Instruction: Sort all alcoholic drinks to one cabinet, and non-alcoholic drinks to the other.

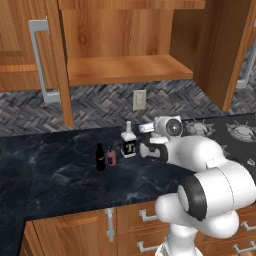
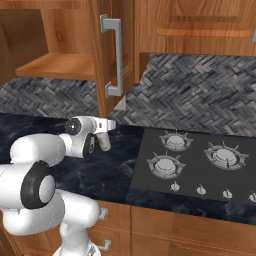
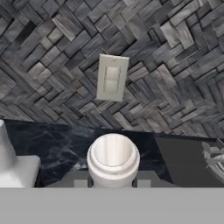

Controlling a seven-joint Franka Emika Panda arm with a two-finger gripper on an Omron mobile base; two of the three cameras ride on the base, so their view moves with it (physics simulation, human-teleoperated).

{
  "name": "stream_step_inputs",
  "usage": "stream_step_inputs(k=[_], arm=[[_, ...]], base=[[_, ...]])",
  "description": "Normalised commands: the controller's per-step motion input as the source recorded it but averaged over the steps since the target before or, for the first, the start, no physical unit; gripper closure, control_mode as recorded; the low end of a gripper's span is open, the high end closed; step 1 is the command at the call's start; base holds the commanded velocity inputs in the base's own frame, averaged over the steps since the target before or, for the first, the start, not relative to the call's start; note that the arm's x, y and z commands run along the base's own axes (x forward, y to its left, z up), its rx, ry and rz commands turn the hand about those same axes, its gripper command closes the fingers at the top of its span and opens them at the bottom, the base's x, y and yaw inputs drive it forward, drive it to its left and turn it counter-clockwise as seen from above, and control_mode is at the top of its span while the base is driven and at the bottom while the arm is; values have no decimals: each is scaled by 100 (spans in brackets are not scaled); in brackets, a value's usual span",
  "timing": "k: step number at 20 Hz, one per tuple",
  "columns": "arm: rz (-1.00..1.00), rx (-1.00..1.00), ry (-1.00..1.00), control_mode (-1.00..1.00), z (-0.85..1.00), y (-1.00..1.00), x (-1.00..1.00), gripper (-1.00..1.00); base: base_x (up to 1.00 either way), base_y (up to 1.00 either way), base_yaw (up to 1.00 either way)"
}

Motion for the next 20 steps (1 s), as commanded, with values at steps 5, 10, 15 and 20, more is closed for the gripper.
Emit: stream_step_inputs(k=[5, 10, 15, 20], arm=[[-1, 0, 5, -100, 70, 12, -1, 100], [0, 1, 1, -100, 62, 0, -11, 100], [0, 0, -1, -100, 52, 0, -23, 100], [0, 0, -5, -100, 52, 3, -22, 100]], base=[[0, 0, 0], [0, 0, 0], [0, 0, 0], [0, 0, 0]])
